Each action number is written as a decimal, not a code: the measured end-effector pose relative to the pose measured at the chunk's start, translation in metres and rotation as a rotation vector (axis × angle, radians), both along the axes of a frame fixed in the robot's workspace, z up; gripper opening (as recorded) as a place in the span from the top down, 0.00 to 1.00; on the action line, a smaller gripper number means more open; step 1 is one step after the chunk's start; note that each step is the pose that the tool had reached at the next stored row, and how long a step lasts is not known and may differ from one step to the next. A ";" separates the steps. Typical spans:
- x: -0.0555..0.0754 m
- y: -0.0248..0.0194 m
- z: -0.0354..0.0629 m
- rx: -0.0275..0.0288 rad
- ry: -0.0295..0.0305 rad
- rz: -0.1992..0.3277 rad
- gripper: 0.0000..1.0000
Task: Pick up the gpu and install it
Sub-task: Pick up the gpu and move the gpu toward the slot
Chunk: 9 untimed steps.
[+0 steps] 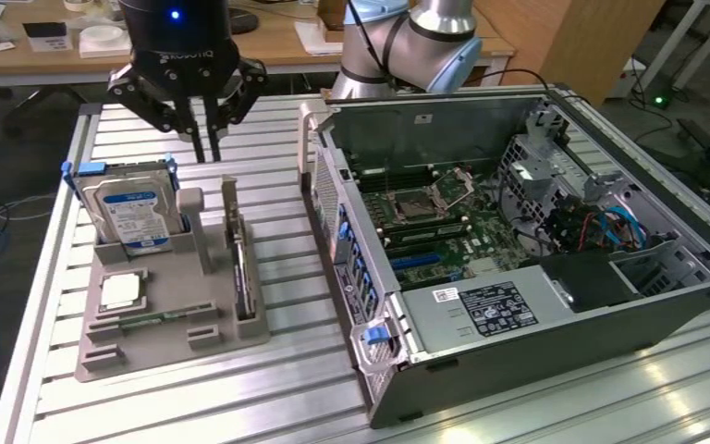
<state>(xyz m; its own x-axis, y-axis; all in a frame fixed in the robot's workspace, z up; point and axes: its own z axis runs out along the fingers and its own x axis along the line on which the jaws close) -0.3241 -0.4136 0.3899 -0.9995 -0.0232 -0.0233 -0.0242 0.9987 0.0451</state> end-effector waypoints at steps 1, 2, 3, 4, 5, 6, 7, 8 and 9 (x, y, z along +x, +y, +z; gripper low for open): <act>0.000 0.0000 0.0000 0.0000 0.0000 0.000 0.77; 0.000 0.0000 0.0000 0.0000 0.0000 0.000 0.71; 0.000 0.0000 0.0000 0.0000 0.0000 0.000 0.71; 0.000 0.0000 0.0000 -0.0001 0.0000 0.000 0.65; 0.000 0.0000 0.0000 0.0000 0.0000 0.000 0.59; 0.000 0.0000 0.0000 0.0000 0.0000 0.000 0.59; 0.000 0.0000 0.0000 0.0000 0.0000 0.000 0.53; 0.000 0.0000 0.0000 0.0000 -0.0001 0.000 0.47; 0.000 0.0000 0.0000 0.0000 0.0000 0.000 0.47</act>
